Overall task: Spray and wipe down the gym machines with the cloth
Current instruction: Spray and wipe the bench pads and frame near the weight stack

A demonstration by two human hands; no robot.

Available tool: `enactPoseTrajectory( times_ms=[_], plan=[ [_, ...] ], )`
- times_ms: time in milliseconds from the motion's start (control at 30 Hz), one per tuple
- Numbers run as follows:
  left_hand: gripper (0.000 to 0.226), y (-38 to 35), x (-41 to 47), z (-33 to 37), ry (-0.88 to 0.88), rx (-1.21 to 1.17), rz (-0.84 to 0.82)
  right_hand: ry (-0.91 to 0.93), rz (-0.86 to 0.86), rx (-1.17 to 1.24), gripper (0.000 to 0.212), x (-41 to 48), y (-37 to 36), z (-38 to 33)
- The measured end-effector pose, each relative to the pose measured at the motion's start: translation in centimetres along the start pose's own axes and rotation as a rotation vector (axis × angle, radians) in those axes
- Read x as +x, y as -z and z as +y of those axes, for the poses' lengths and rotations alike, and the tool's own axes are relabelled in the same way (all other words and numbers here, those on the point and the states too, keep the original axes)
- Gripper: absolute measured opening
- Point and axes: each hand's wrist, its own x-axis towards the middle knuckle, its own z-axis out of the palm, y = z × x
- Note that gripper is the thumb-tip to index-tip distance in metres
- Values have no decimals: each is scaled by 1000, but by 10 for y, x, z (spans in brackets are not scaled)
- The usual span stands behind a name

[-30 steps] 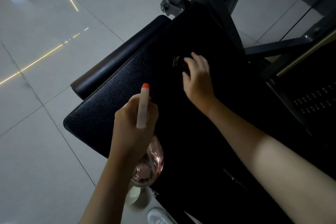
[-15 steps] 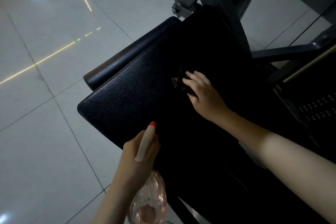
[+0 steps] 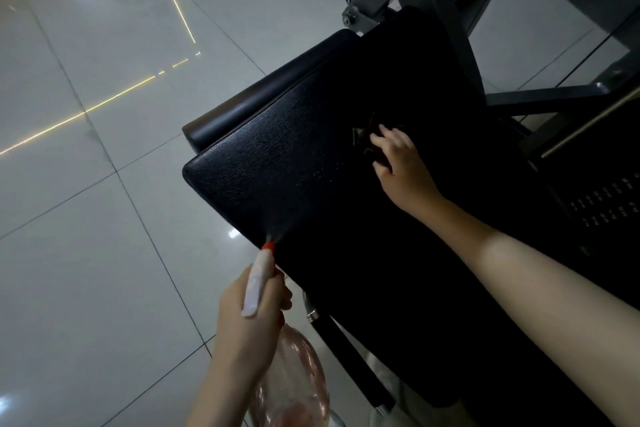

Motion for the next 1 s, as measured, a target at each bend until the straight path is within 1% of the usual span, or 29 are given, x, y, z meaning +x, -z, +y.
enactPoseTrajectory(
  times_ms=[100,167,233,333,400,467,567,633,667,700,800,833,867,900,933,1000],
  plan=[
    [28,4,-9,-2,10,3,34,-46,25,33,47,-11,-5,-5],
    [41,5,-15,-3,12,-2,40,-63,56,30,48,-24,-11,-7],
    [55,3,-21,-6,11,-6,46,14,38,-54,48,-37,-16,-4],
    [48,0,-26,-13,16,0,73,218,-83,-169,48,-39,-14,7],
    [44,-3,-27,-17,18,10,81,227,-98,-198,49,-19,-10,5],
    [44,-7,-30,-20,26,16,66,151,-23,-156,49,7,-11,-7],
    [37,-14,-34,-20,6,38,69,47,157,13,44,34,-21,-31],
    [45,-16,-36,-21,8,26,86,38,216,52,44,35,-29,-39],
    [48,-17,-37,-22,13,21,95,60,195,53,46,28,-33,-39],
    [45,-19,-39,-24,19,20,108,122,138,42,48,17,-36,-38],
    [18,-23,-40,-26,45,25,140,480,-97,-88,46,-29,-37,-16],
    [14,-24,-40,-27,43,31,142,551,-164,-139,47,-40,-34,-5],
    [13,-25,-42,-27,40,35,143,580,-202,-183,47,-46,-28,5],
    [12,-26,-41,-28,29,43,142,570,-193,-211,47,-44,-22,12],
    [12,-26,-41,-28,19,49,142,531,-156,-221,47,-40,-17,15],
    [15,-26,-41,-29,-4,50,147,369,-59,-161,48,-27,-14,6]
  ],
)
